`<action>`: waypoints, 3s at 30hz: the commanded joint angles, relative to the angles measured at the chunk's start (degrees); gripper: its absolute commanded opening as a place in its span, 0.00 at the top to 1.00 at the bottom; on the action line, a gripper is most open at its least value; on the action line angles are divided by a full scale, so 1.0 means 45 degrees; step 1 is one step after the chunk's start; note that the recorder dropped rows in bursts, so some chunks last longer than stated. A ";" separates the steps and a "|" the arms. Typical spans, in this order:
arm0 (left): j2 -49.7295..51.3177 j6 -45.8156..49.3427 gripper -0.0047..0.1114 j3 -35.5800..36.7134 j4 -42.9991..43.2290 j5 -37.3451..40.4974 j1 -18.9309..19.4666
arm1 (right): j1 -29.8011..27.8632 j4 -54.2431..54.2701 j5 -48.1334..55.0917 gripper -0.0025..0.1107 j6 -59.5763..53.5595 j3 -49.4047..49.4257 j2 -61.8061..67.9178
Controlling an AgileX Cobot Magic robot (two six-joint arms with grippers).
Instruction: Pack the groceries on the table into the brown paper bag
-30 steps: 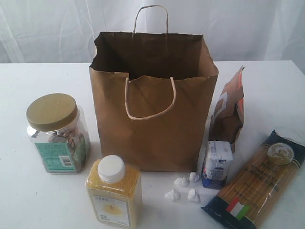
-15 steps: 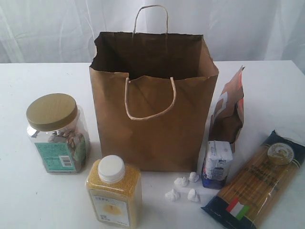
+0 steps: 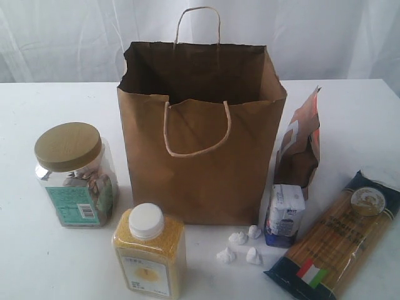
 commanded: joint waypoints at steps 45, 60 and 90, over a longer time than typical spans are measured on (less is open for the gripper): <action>0.3430 2.1490 0.08 -0.4325 -1.9092 1.7562 -0.6772 | -0.0069 -0.0070 0.0031 0.98 0.0293 0.0073 -0.0071; 0.3720 2.1446 0.08 -0.4325 -1.9320 1.7828 -0.6772 | -0.0069 -0.0070 0.0031 0.98 0.0293 0.0073 -0.0071; 0.5779 2.0779 0.08 -0.4306 -1.9559 1.7137 -0.6014 | -0.0069 -0.0070 0.0031 0.98 0.0293 0.0073 -0.0071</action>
